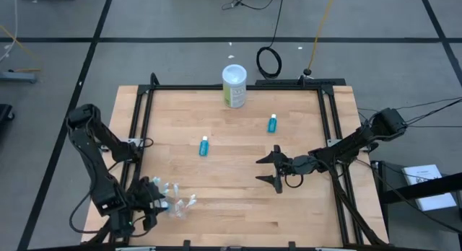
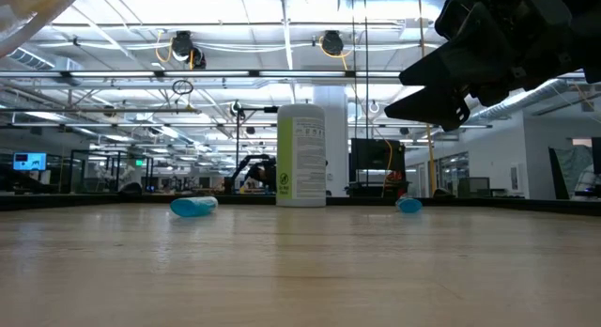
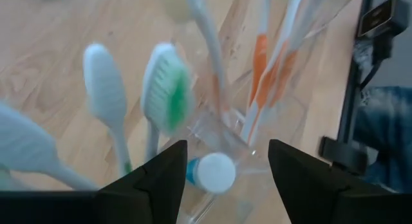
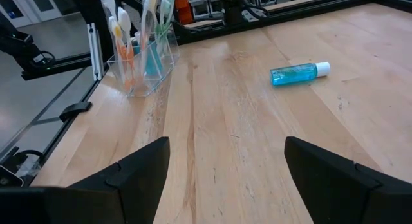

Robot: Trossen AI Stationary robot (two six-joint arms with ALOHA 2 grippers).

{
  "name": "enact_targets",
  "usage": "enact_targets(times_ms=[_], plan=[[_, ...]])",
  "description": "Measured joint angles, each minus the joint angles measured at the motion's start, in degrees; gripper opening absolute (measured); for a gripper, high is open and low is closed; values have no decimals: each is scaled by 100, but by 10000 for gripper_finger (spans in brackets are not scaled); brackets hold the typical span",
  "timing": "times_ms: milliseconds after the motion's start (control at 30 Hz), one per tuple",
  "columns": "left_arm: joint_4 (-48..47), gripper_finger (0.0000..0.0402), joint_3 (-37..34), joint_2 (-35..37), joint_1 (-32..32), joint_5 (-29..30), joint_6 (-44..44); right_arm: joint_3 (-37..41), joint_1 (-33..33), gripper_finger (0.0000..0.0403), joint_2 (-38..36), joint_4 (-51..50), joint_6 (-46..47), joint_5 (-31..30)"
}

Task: Pick & Place toothbrushing station
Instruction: Put the blue mouthwash into the transparent organizer

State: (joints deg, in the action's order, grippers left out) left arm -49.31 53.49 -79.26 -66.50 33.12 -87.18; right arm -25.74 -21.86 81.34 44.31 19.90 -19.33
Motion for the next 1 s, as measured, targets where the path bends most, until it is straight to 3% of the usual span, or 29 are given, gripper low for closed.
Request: enact_targets(times_ms=[200,400,467,667,1000], plan=[[16,225,0,388,0,750,349,0,-1,297,0,0,0,0],[538,225,0,1013,42,2628,1603,0,60,297,0,41,119,-252],[861,225,2,1221,143,2992,2152,0,162,297,-4,35,228,-312],[1334,225,2,1553,448,2348,3226,0,273,297,-4,-39,450,-65],[1366,225,2,1558,814,2262,3351,-42,651,297,-111,-302,487,-143]])
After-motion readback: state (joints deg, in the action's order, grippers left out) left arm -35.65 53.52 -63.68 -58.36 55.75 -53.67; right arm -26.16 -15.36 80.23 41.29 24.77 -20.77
